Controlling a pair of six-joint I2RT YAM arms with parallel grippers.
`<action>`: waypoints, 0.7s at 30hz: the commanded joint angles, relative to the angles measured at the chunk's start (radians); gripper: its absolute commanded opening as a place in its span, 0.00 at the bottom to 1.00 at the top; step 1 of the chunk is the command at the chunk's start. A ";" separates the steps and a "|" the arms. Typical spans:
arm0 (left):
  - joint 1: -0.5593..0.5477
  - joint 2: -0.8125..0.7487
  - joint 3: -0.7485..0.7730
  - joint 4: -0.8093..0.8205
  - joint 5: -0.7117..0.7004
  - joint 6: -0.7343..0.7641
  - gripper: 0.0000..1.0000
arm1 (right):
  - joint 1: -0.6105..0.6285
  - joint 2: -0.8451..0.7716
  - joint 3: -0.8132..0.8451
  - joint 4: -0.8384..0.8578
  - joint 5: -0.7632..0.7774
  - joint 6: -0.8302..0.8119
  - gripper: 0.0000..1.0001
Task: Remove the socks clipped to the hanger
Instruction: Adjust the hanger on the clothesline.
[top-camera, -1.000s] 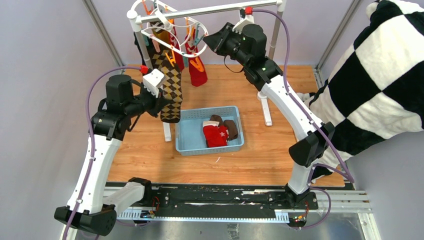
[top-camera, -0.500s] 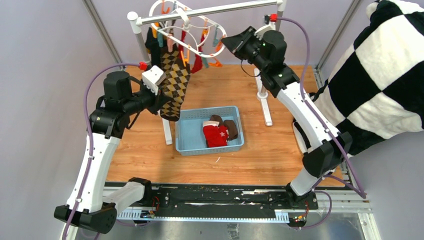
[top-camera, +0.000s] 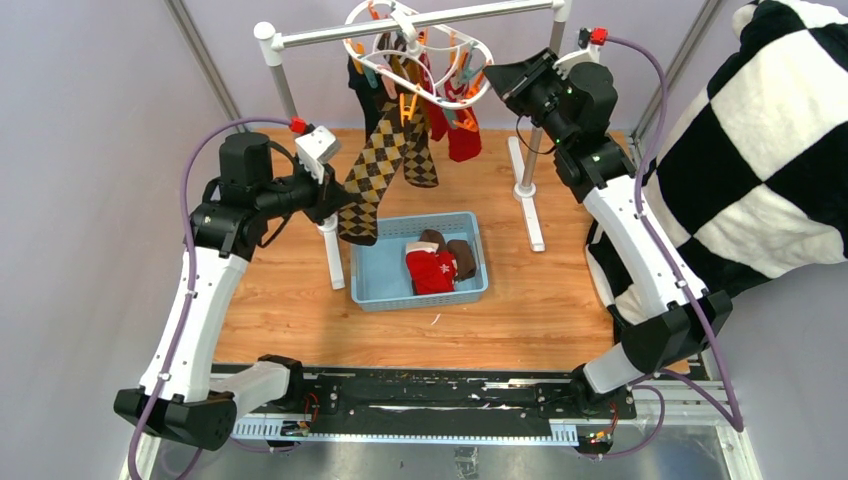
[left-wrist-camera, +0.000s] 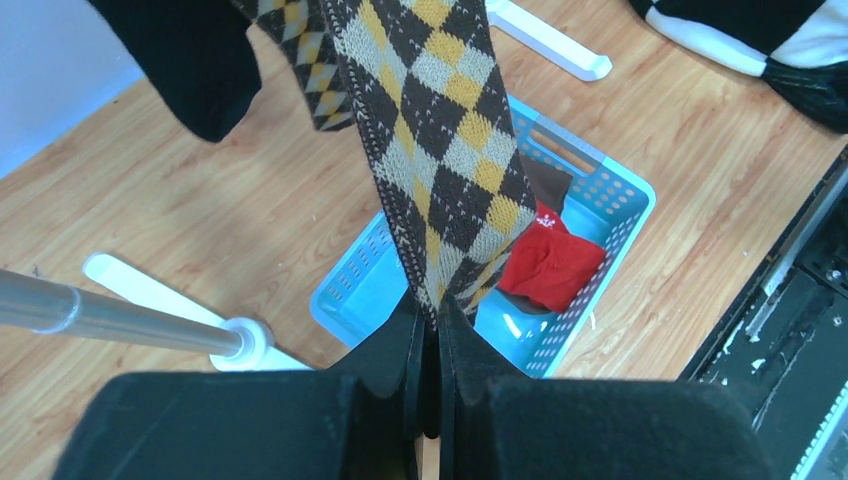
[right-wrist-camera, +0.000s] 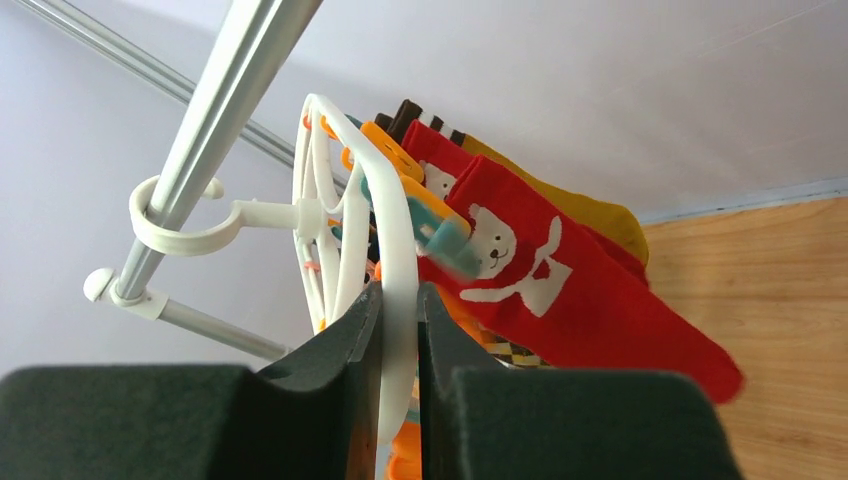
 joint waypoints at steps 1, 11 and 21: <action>0.004 0.008 0.016 0.008 0.043 -0.007 0.00 | -0.019 -0.030 0.023 0.014 -0.010 -0.047 0.22; -0.035 0.055 0.009 0.039 0.058 -0.035 0.00 | 0.177 -0.165 -0.014 0.011 0.205 -0.435 0.63; -0.063 0.022 -0.067 0.110 0.025 -0.065 0.00 | 0.467 -0.266 -0.138 0.031 0.412 -0.721 0.69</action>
